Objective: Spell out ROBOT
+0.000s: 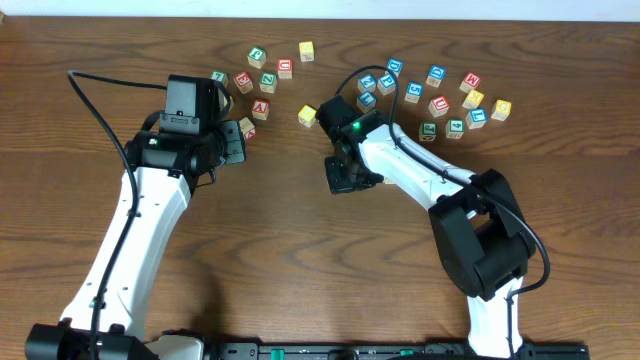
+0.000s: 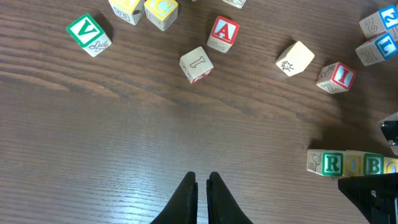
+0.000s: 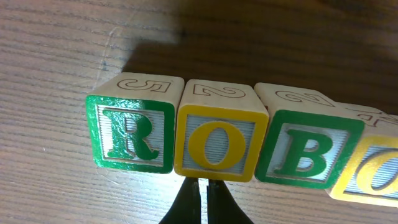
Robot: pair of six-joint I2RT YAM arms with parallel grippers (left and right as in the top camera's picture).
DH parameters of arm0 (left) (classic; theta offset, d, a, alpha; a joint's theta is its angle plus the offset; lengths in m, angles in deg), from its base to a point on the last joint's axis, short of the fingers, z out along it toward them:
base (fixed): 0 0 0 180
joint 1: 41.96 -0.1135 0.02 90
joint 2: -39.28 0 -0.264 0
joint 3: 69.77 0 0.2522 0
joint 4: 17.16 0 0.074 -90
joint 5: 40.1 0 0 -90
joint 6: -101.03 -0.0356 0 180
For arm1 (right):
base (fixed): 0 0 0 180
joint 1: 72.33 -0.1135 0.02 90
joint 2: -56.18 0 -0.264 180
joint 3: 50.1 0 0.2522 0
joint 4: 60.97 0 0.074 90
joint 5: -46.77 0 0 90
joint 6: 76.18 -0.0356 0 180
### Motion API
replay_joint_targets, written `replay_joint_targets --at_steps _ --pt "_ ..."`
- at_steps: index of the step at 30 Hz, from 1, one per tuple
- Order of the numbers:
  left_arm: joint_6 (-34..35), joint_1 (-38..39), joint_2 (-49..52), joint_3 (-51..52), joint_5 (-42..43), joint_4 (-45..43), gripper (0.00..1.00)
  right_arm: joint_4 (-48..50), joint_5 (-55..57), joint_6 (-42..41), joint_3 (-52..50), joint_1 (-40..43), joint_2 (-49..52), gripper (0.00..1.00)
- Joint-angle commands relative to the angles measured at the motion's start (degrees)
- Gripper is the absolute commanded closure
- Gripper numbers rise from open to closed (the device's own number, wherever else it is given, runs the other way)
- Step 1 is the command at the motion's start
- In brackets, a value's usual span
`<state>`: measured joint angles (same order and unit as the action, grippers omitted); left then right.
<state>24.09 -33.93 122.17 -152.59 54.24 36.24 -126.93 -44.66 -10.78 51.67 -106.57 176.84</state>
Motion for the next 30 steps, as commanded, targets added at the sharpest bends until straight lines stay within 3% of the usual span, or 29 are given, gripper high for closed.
replay_joint_targets --at_steps 1,12,30 --pt "-0.74 -0.26 0.42 -0.42 -0.55 -0.26 0.92 0.24 0.85 -0.87 -0.11 0.28 0.87 0.99" --pt "-0.74 -0.26 0.44 -0.42 -0.55 -0.28 0.92 -3.56 -0.59 1.14 4.07 0.44 -1.38 0.99" --pt "-0.74 -0.24 0.70 -0.42 -0.55 -0.24 0.92 0.72 2.82 0.83 4.98 8.85 -3.23 0.99"
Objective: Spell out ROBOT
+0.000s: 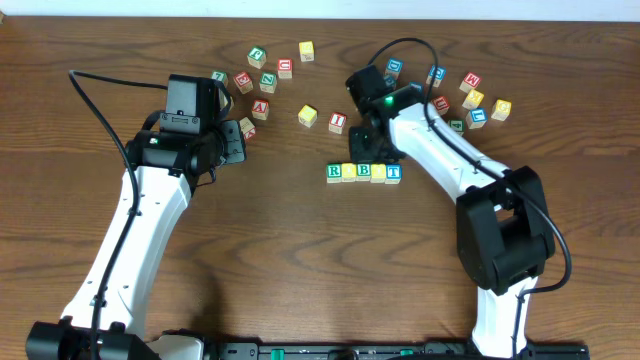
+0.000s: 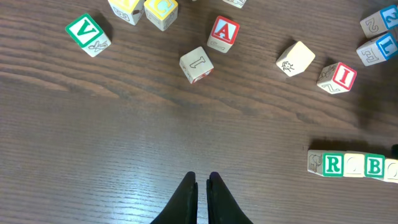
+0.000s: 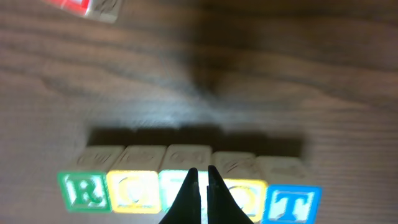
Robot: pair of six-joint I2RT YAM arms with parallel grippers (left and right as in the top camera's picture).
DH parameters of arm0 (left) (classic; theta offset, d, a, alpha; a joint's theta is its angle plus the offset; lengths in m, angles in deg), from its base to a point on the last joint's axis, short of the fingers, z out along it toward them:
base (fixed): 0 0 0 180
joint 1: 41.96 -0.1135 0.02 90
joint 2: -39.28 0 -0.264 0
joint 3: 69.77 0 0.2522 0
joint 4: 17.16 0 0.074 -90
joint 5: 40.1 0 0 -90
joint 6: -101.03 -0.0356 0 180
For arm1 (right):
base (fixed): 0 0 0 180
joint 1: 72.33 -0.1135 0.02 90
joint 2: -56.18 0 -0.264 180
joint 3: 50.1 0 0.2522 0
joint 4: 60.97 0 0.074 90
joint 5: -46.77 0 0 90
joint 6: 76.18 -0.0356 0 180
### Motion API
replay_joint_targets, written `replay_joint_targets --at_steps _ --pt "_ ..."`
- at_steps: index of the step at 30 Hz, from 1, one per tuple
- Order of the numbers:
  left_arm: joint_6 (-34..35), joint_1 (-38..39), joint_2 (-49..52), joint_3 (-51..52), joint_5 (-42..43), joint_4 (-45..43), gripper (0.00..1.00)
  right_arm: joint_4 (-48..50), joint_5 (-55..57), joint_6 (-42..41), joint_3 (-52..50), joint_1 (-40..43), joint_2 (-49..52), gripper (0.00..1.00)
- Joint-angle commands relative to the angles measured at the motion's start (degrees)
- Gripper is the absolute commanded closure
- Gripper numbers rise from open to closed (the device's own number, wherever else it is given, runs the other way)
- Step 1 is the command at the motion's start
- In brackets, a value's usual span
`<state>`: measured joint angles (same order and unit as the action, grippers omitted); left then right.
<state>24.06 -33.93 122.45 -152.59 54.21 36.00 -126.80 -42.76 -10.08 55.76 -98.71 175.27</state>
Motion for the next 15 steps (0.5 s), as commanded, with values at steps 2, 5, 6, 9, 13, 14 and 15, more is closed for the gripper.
replay_joint_targets --at_steps 2,5,6,9,13,14,15 --pt "-0.72 -0.24 0.42 -0.42 -0.52 0.00 0.92 0.46 0.90 0.13 0.90 1.60 -1.66 0.99" --pt "-0.72 -0.24 0.42 -0.42 -0.52 0.02 0.92 -0.74 0.79 0.15 0.90 1.79 -1.66 0.99" --pt "-0.72 -0.26 0.42 -0.42 -0.52 0.02 0.92 -1.38 0.44 0.15 0.90 1.79 -1.66 0.99" --pt "-0.72 -0.26 0.42 -0.42 -0.52 0.00 0.92 -4.22 -0.92 0.17 0.92 1.86 -1.68 0.99" --pt "-0.72 -0.26 0.42 -0.42 -0.52 0.00 0.92 -6.19 -1.75 0.17 0.92 2.01 -1.79 0.99" --pt "-0.72 -0.26 0.42 -0.42 -0.52 0.02 0.92 -6.69 -1.95 0.17 0.92 2.01 -1.79 0.99" --pt "-0.72 -0.26 0.42 -0.42 -0.52 0.02 0.92 -6.99 -2.25 0.17 0.92 1.99 -1.79 0.99"
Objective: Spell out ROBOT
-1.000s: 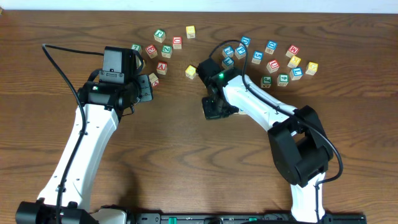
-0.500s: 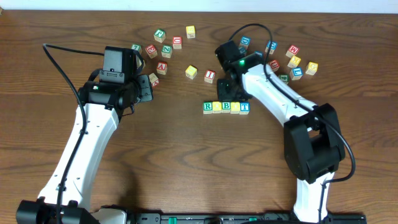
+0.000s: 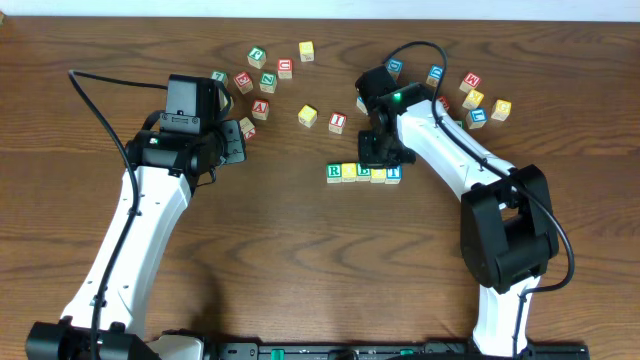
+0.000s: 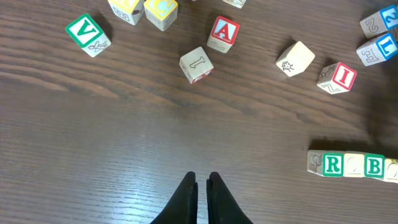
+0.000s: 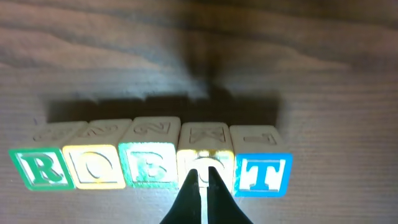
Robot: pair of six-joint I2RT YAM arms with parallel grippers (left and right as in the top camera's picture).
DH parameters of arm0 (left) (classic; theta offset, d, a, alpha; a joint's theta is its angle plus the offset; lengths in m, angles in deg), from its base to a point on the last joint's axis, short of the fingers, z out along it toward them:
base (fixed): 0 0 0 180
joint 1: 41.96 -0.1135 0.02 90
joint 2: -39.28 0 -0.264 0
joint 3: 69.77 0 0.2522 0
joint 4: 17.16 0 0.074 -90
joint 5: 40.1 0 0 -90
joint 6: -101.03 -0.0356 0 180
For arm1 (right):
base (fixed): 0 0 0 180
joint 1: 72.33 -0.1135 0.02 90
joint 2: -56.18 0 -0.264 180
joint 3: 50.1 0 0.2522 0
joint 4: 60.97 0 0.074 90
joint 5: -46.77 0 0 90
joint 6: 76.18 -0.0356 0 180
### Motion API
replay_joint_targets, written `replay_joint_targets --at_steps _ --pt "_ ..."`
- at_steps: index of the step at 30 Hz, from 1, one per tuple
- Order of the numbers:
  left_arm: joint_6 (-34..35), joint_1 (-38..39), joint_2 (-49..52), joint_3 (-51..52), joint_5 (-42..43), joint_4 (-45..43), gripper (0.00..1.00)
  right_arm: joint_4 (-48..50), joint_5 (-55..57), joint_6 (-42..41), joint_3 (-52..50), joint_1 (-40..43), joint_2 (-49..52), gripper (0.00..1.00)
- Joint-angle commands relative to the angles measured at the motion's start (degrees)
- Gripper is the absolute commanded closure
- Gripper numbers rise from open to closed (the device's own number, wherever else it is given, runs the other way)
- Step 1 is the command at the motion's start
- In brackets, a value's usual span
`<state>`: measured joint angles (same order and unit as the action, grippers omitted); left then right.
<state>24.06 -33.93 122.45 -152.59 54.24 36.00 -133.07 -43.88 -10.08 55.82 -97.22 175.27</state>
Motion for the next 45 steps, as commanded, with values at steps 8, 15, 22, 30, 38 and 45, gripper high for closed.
replay_joint_targets --at_steps 8,15,22,30,38,45 --pt "-0.72 -0.24 0.42 -0.42 -0.55 0.02 0.92 -5.66 -2.08 0.17 0.63 0.37 -1.79 0.99" --pt "-0.72 -0.26 0.42 -0.42 -0.55 0.02 0.92 -4.15 -1.86 0.11 -1.18 -1.01 -1.77 0.99" --pt "-0.72 -0.26 0.42 -0.42 -0.55 0.02 0.92 -3.02 -1.86 -0.28 -3.93 -1.09 -1.77 0.99" --pt "-0.72 -0.24 0.42 -0.42 -0.55 0.04 0.92 -2.03 -1.84 -0.28 -4.26 -1.09 -1.77 0.99" --pt "-0.72 -0.26 0.42 -0.42 -0.55 0.04 0.92 -2.19 -1.86 -0.87 -4.66 -1.42 -1.77 0.99" --pt "-0.72 -0.26 0.42 -0.42 -0.55 0.04 0.92 -1.84 -1.86 -0.92 -6.03 -1.42 -1.77 0.99"
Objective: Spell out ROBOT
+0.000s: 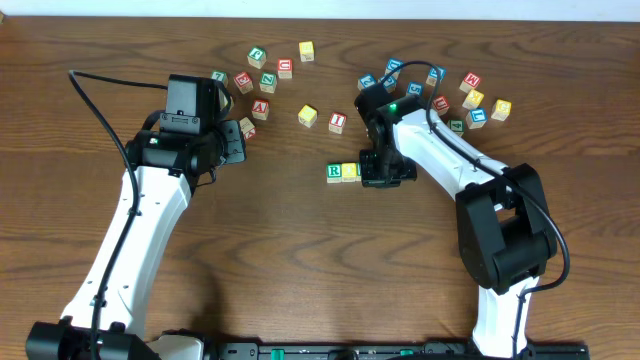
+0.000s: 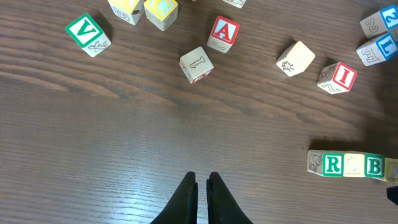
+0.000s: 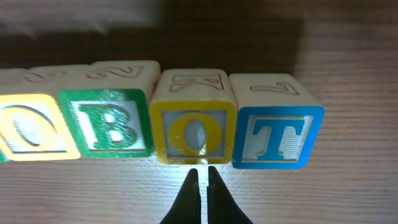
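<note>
Five letter blocks stand side by side on the table. The right wrist view shows a yellow O (image 3: 25,134), green B (image 3: 109,127), yellow O (image 3: 194,134) and blue T (image 3: 277,138). Overhead, only the green R (image 1: 334,172) and the first O (image 1: 350,172) show; my right arm covers the others. My right gripper (image 3: 200,171) is shut and empty, low at the front face of the second O. My left gripper (image 2: 200,177) is shut over bare wood, well left of the row's R (image 2: 333,164).
Loose letter blocks lie in two clusters at the back, one at the left (image 1: 262,75) and one at the right (image 1: 450,95). A yellow block (image 1: 307,116) and a red I block (image 1: 337,121) lie just behind the row. Blocks V (image 2: 87,32) and A (image 2: 222,32) lie ahead of my left gripper.
My right gripper has come down closer to the row; its shut tips now sit at the second O, and the arm covers B, O and T overhead. The left arm is unchanged.
My right gripper was shut low at the first O at the row's left end. Then it was raised behind the row, with R, O, B, O, T all in view. Then it was over the second O, and now low in front of it. The left arm stayed still.
</note>
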Robot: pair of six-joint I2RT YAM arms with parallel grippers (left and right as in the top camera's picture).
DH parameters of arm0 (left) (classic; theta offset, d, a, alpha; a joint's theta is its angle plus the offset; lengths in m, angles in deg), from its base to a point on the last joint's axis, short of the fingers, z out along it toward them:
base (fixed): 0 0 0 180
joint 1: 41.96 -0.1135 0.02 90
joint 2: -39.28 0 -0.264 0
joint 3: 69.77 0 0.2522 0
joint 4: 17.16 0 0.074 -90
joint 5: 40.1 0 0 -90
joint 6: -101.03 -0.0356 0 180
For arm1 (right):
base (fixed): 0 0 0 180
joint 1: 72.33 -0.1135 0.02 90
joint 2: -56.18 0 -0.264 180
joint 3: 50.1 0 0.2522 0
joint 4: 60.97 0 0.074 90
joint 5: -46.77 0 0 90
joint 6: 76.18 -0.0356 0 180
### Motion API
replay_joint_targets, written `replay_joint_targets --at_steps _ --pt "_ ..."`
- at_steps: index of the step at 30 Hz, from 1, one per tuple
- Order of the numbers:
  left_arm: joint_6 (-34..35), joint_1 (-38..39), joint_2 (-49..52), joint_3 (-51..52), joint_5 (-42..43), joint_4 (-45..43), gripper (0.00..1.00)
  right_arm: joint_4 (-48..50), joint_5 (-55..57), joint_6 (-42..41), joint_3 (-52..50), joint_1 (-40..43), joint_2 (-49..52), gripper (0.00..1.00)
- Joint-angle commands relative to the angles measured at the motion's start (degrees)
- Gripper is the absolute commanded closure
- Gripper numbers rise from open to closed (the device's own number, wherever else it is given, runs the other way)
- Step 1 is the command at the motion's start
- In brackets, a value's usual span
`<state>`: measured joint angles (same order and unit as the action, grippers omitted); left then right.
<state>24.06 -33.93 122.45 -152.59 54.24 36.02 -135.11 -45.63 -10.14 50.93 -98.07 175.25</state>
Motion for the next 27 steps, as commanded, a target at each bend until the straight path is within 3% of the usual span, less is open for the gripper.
replay_joint_targets --at_steps 1,27 --pt "-0.72 -0.24 0.42 -0.42 -0.55 0.02 0.92 0.44 -0.11 -0.85 -1.38 -0.57 -1.75 0.99" --pt "-0.72 -0.24 0.42 -0.42 -0.55 0.44 0.92 3.45 0.79 -0.83 -1.60 -0.85 -1.75 0.99"
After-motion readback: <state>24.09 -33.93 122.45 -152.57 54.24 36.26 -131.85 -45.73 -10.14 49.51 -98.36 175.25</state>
